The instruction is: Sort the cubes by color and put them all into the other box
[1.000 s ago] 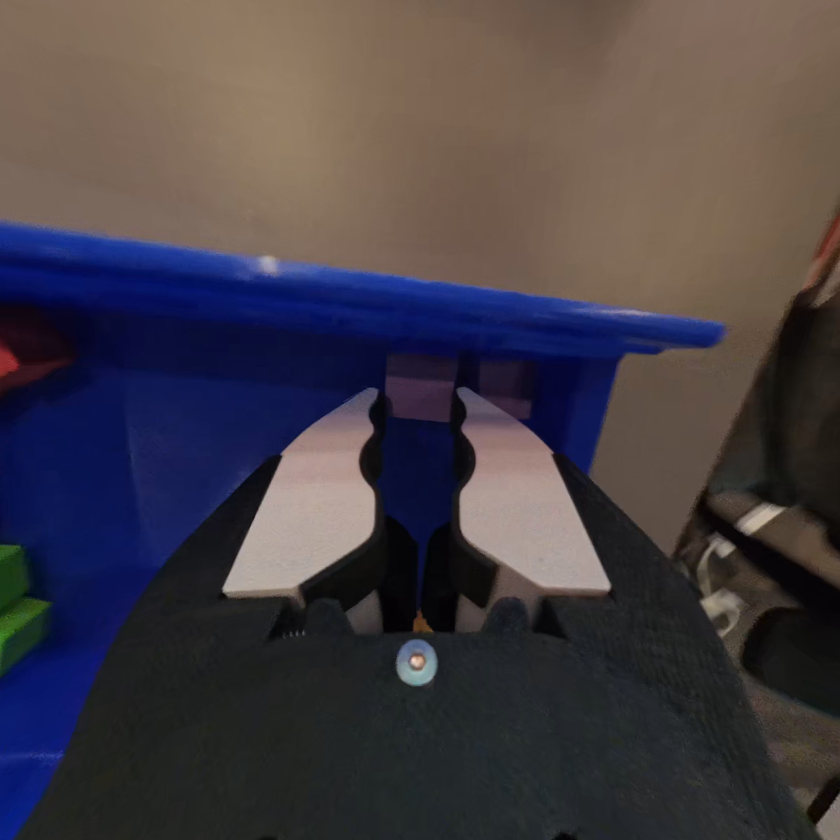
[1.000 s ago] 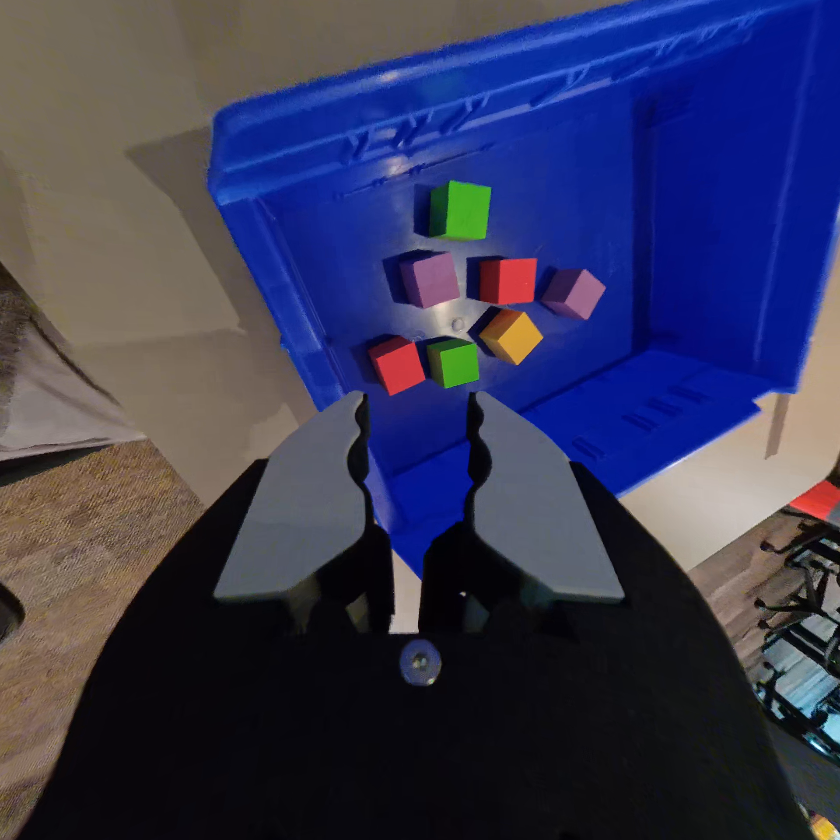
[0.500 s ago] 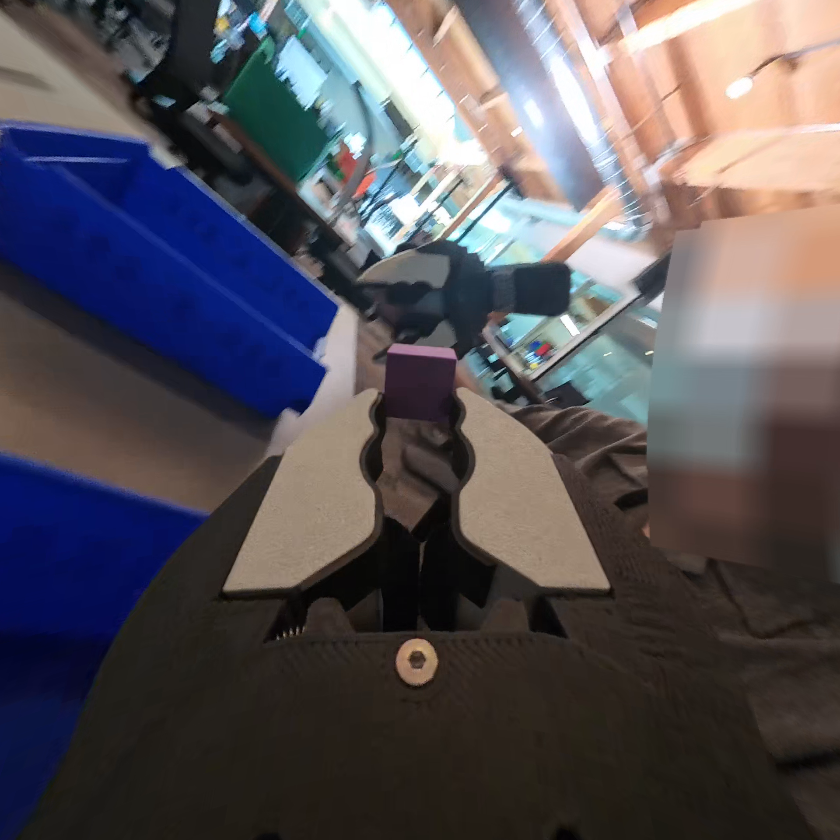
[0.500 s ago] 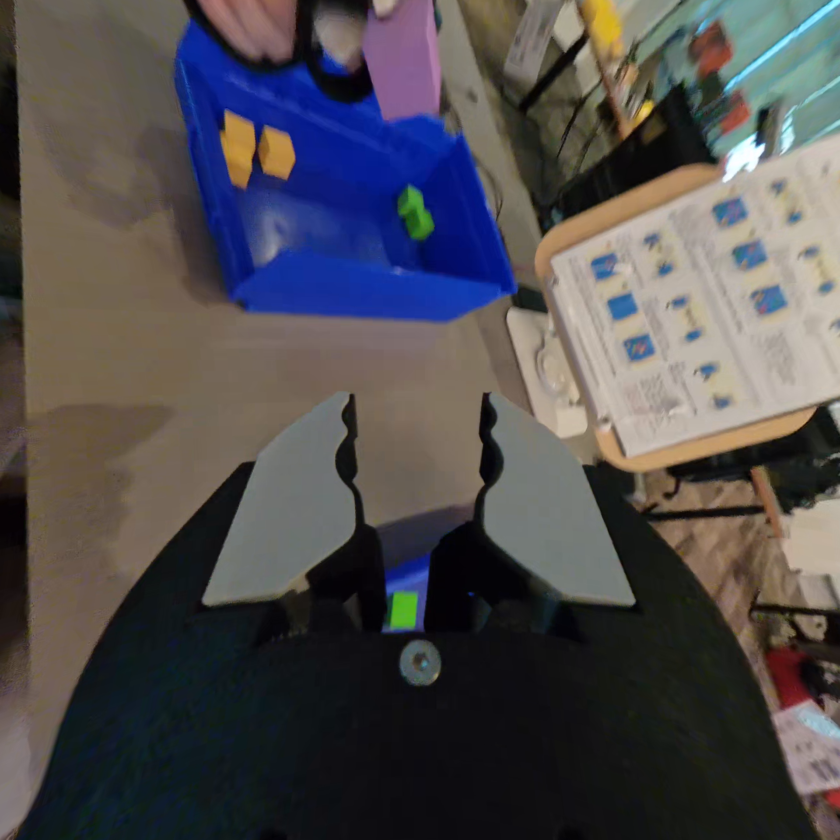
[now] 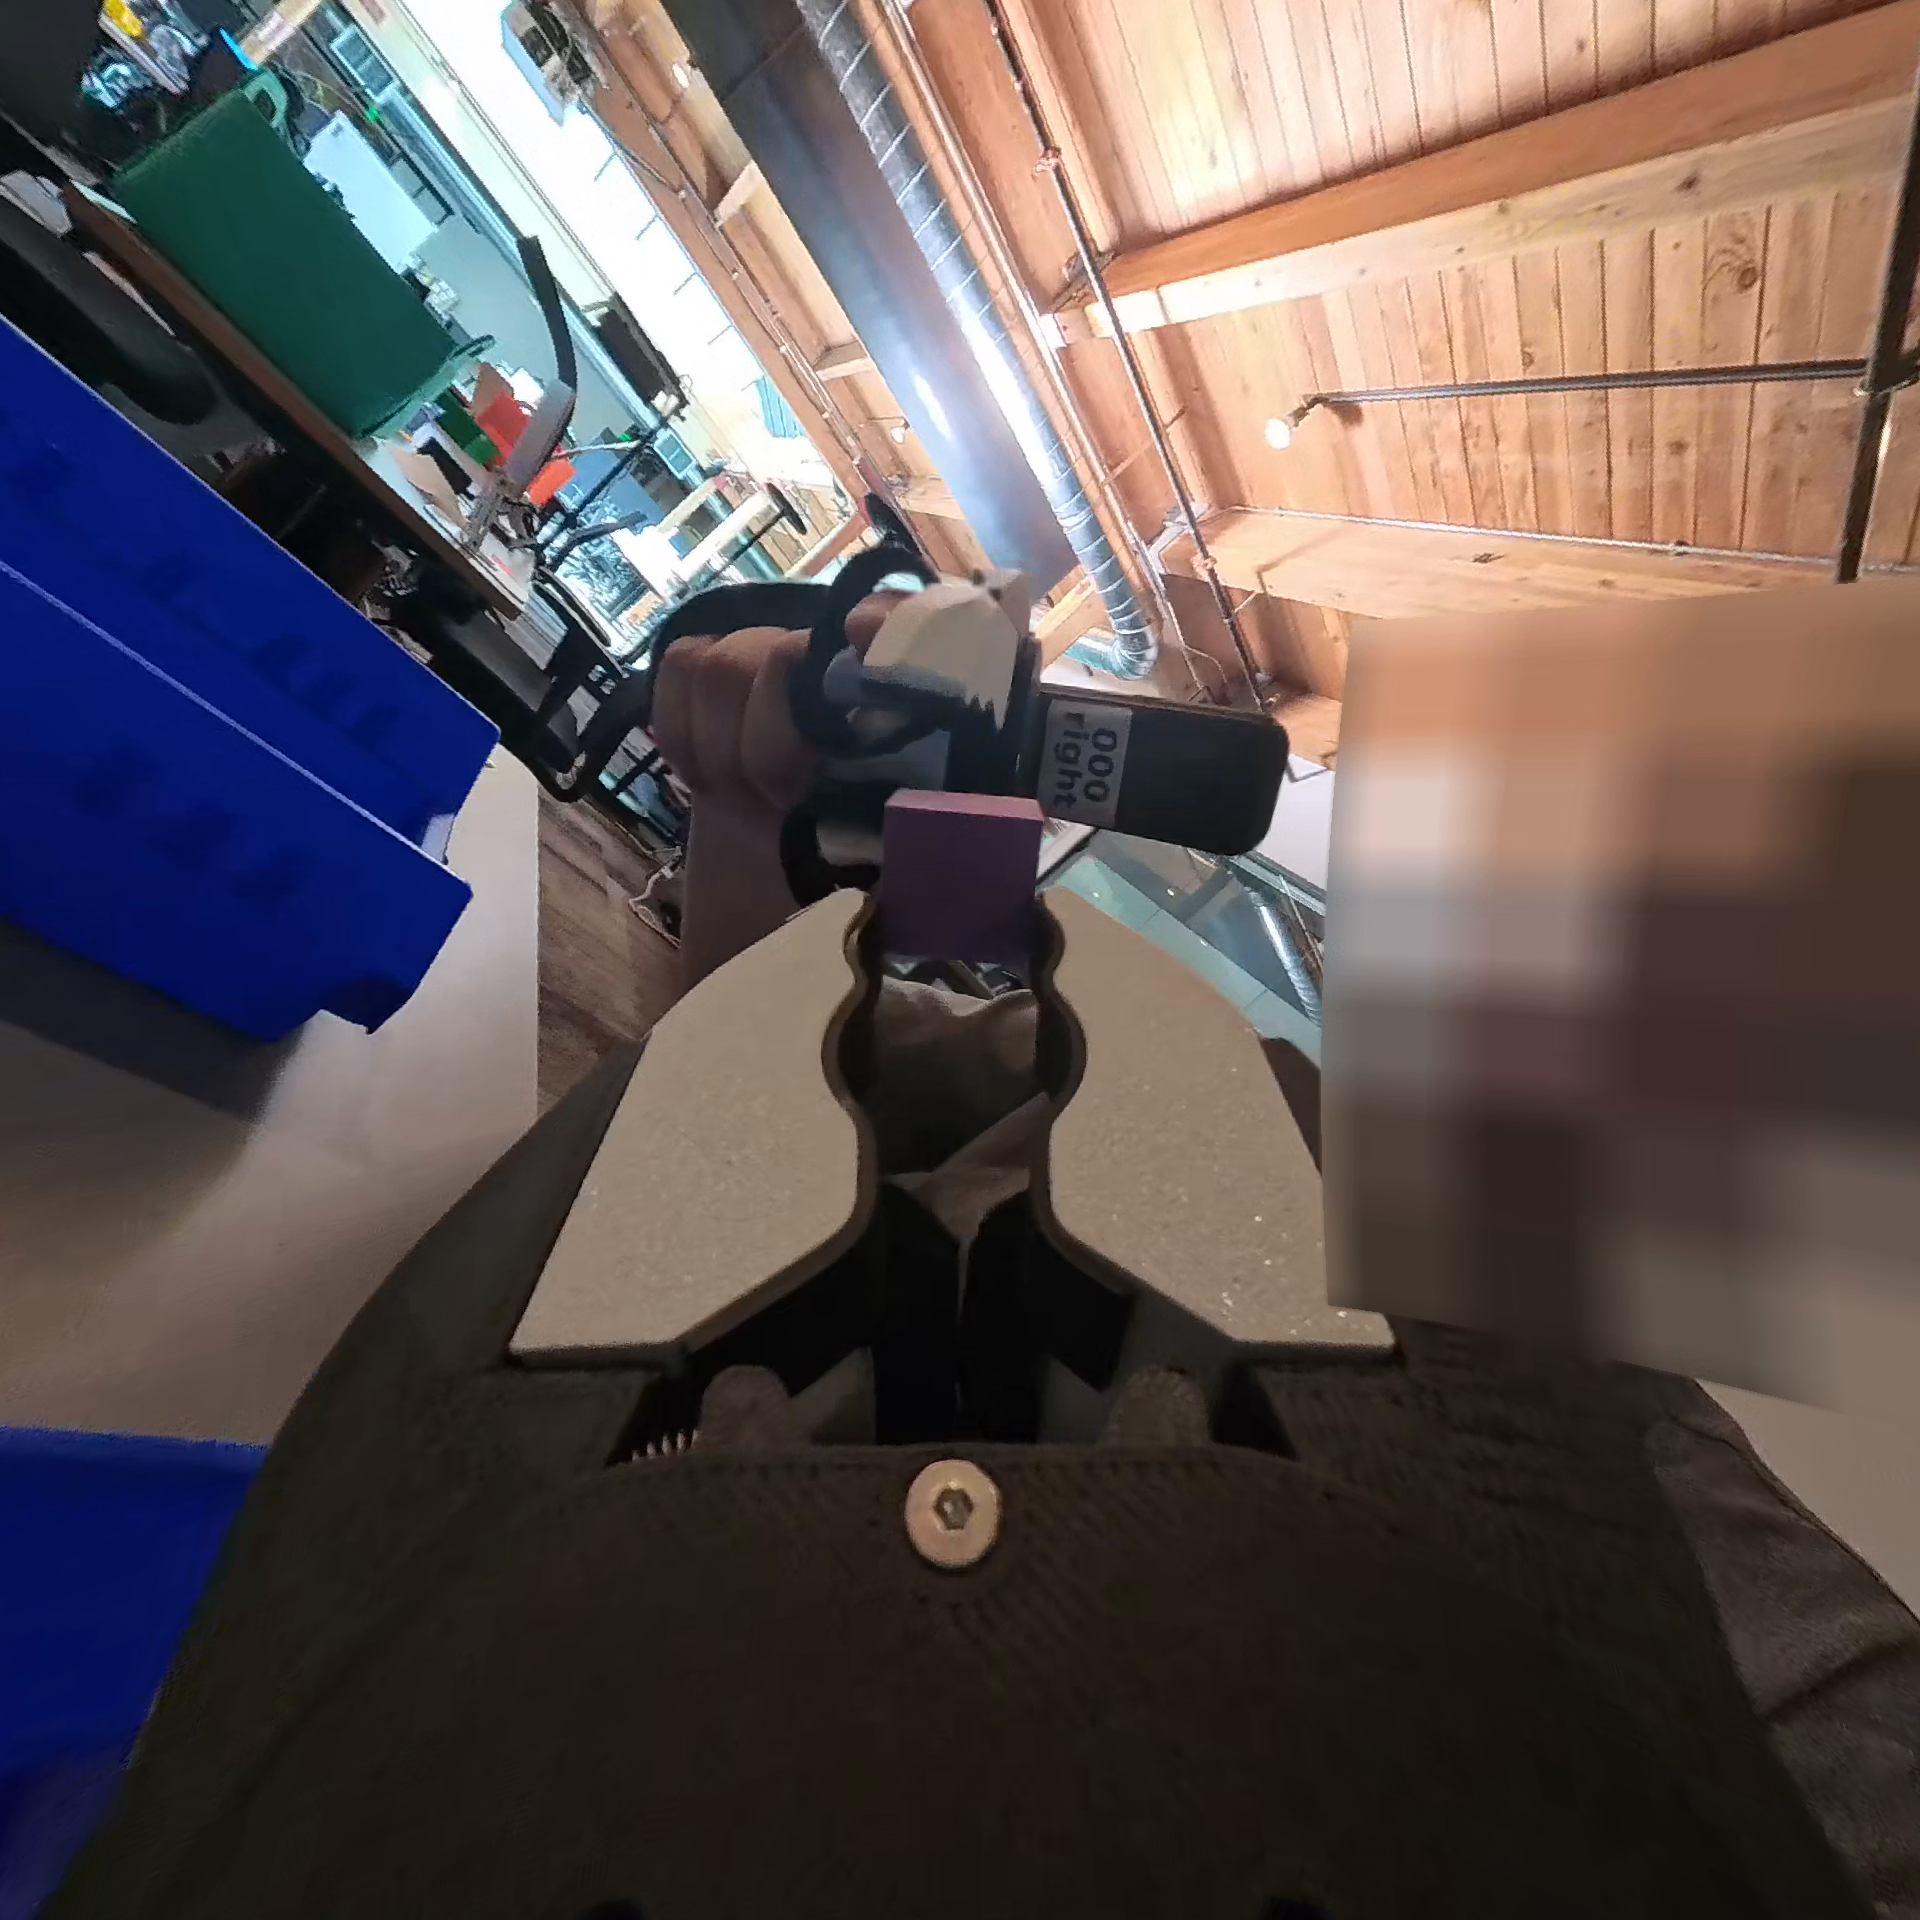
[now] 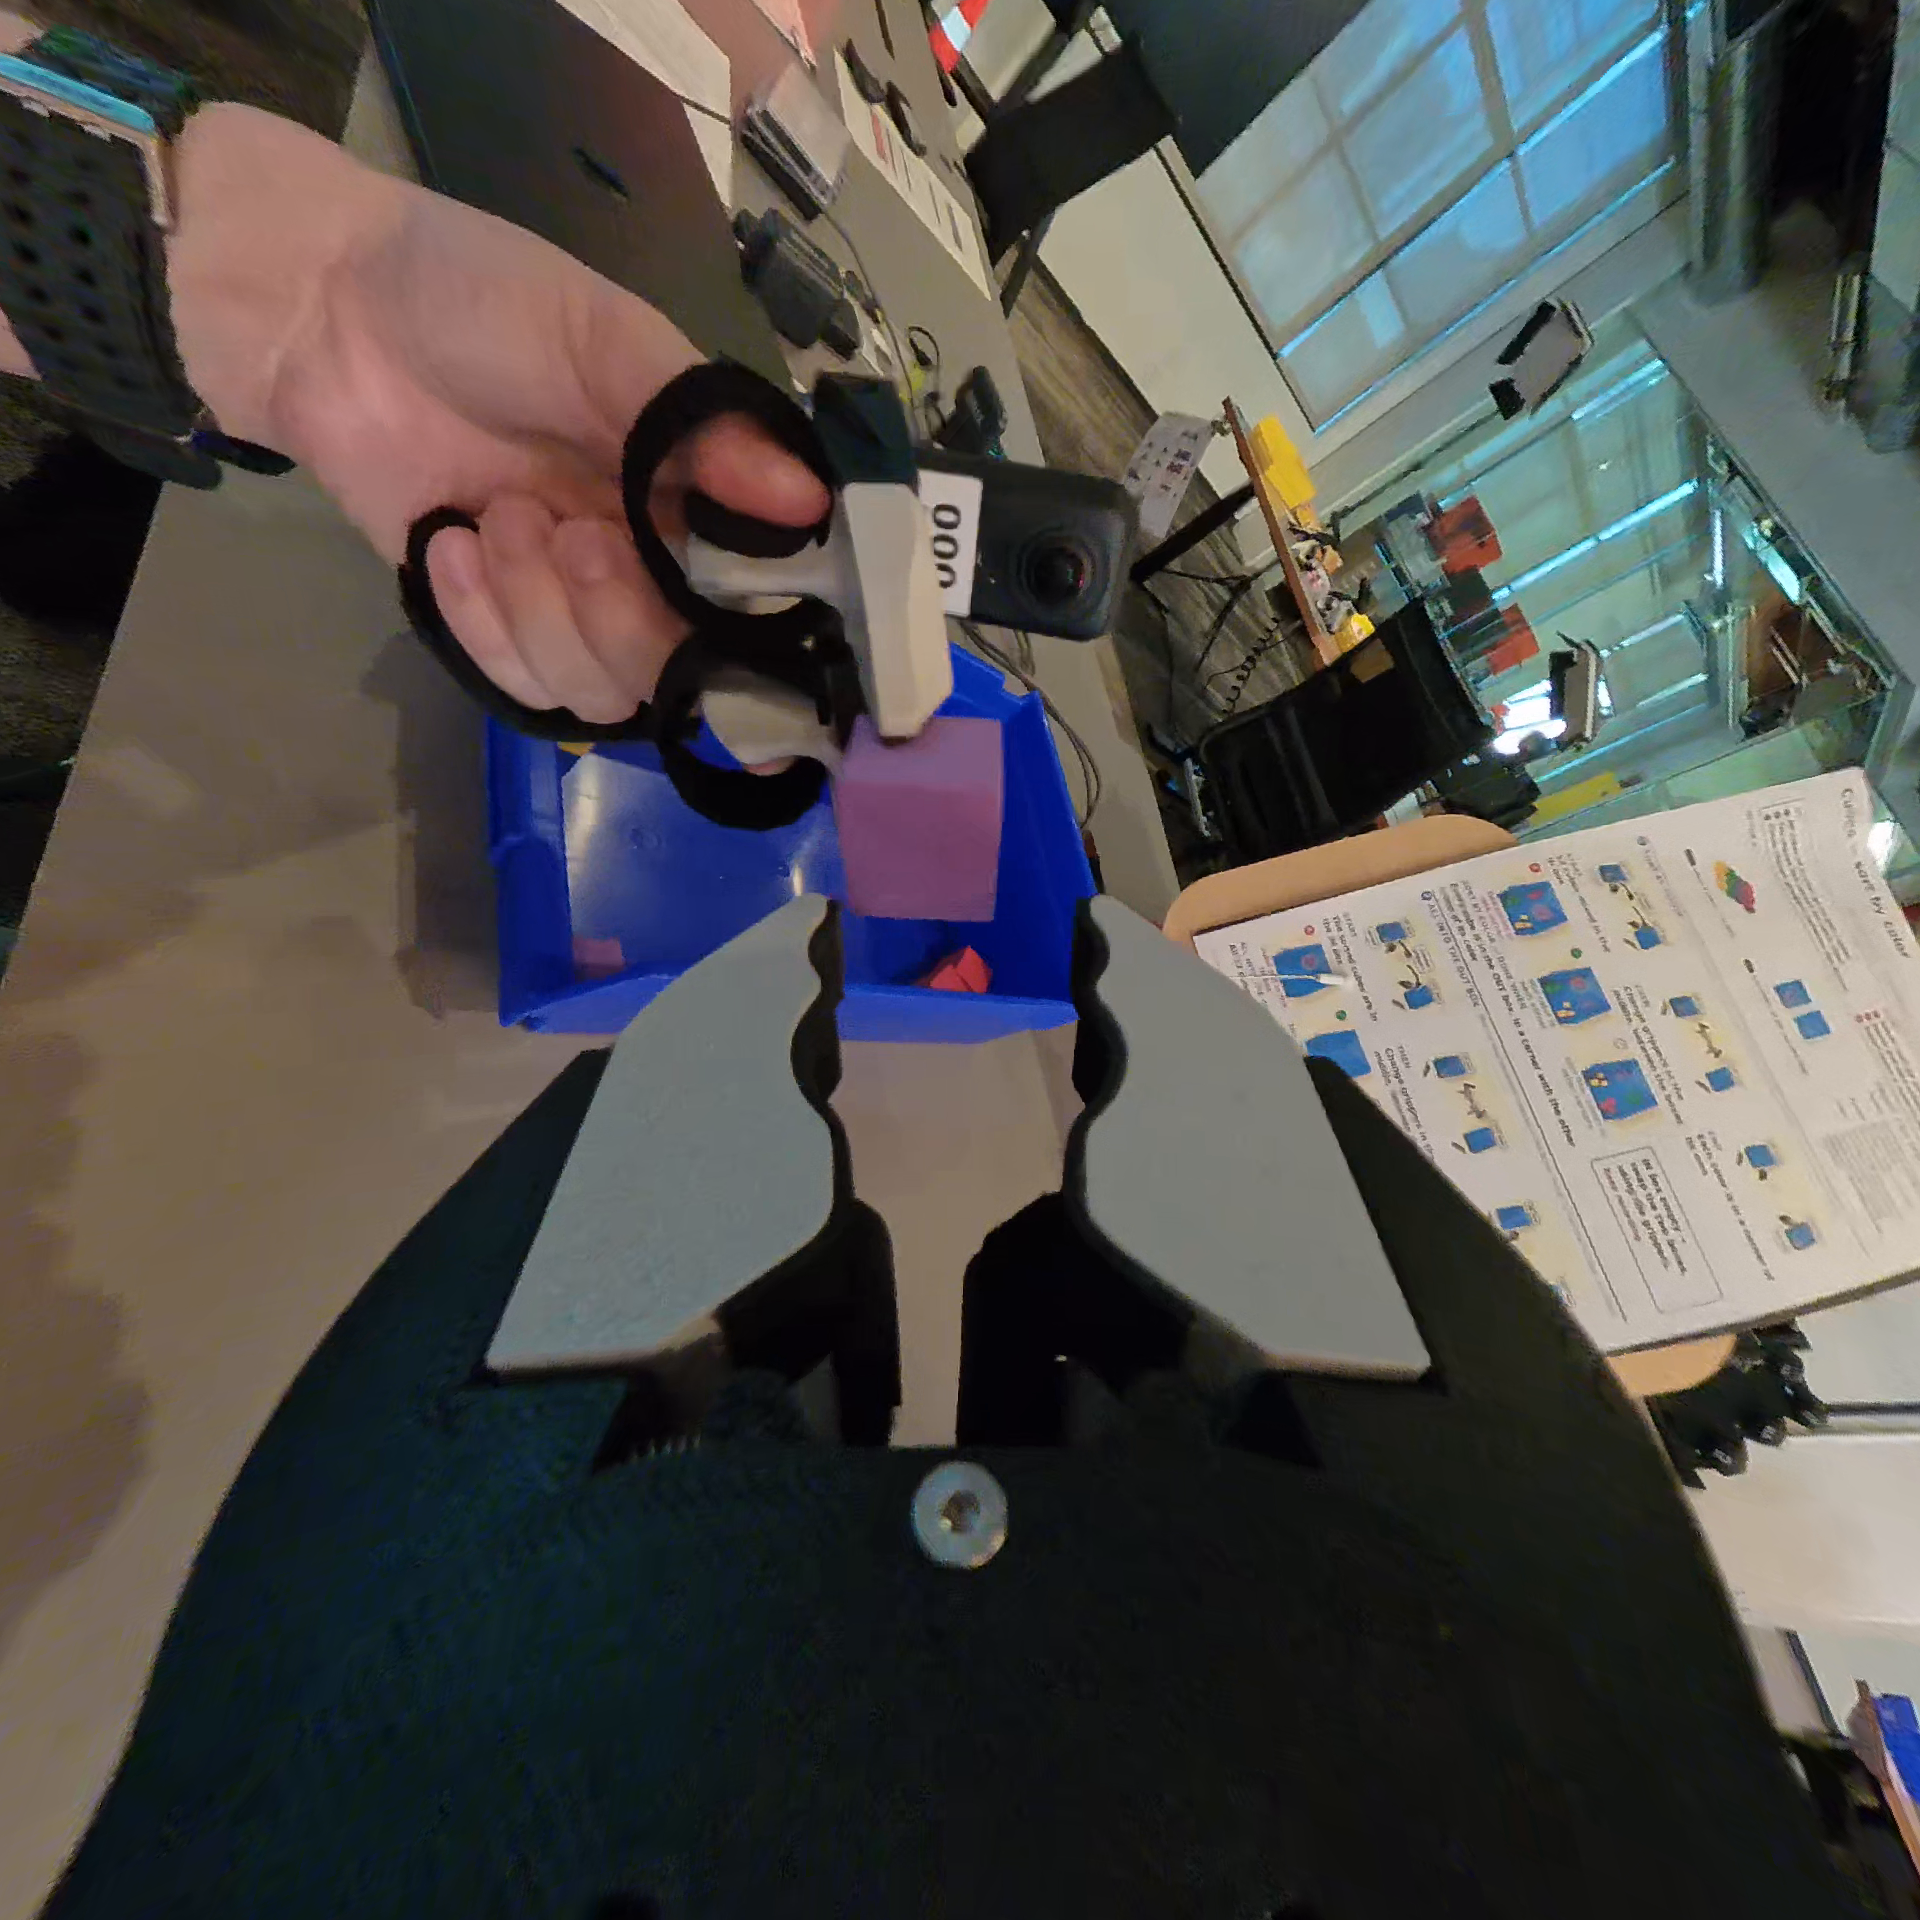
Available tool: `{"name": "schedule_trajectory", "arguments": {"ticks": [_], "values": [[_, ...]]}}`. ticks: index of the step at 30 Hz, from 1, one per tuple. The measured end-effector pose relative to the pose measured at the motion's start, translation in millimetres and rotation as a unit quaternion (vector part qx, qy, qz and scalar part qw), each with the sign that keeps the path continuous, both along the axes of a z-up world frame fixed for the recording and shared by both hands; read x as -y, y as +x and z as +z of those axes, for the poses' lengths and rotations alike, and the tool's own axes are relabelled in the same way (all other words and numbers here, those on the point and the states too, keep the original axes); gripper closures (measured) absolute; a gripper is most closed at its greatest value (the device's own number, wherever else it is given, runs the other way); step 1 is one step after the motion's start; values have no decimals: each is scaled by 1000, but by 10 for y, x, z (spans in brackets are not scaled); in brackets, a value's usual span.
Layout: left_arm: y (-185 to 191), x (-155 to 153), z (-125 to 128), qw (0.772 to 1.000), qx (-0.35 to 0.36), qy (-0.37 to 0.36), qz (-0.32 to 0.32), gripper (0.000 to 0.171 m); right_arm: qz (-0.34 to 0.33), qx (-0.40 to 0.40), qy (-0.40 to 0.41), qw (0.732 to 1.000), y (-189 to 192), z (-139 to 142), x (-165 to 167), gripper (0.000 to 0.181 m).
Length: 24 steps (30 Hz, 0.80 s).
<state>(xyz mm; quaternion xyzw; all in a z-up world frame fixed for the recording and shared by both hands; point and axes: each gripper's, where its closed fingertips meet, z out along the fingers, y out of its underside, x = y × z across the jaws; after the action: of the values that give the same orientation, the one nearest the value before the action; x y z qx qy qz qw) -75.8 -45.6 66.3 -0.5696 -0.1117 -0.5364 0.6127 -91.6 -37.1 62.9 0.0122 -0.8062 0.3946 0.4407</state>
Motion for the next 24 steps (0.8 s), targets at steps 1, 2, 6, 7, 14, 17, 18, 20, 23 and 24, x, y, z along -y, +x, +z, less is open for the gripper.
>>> {"name": "schedule_trajectory", "arguments": {"ticks": [1, 2, 6, 7, 14, 17, 18, 20, 23, 24], "values": [[-15, -3, -7, 1000, -4, -3, 8, 140, 8, 2, -2, 1000, 24, -10, 24, 139], [-26, -2, -5, 1000, -5, -2, 12, 144, 14, 1, -3, 1000, 48, -12, 49, 139], [-7, -31, -4, 1000, -11, 0, 11, 145, 18, 1, 2, 1000, 61, -12, 122, 141], [15, -48, -12, 1000, -13, -2, 7, 144, 21, 3, 2, 1000, 63, -14, 142, 144], [42, -118, -61, 1000, -24, -10, 11, 144, 18, 7, 3, 1000, 61, -28, 110, 154], [-23, -124, -13, 999, -30, 7, 38, 142, 17, 16, 3, 1000, 74, -22, 55, 154], [-69, -100, 29, 998, -27, 18, 50, 139, 14, 19, 2, 1000, 73, -17, 22, 154], [-166, -51, 45, 996, -38, 16, 79, 138, 8, 25, 1, 1000, 75, -5, -61, 154], [-317, 4, -79, 984, -101, -40, 142, 141, -16, 31, 16, 999, 41, -12, -279, 154], [-365, 28, -134, 977, -127, -66, 161, 142, -28, 36, 22, 999, 18, -20, -381, 154]]}}
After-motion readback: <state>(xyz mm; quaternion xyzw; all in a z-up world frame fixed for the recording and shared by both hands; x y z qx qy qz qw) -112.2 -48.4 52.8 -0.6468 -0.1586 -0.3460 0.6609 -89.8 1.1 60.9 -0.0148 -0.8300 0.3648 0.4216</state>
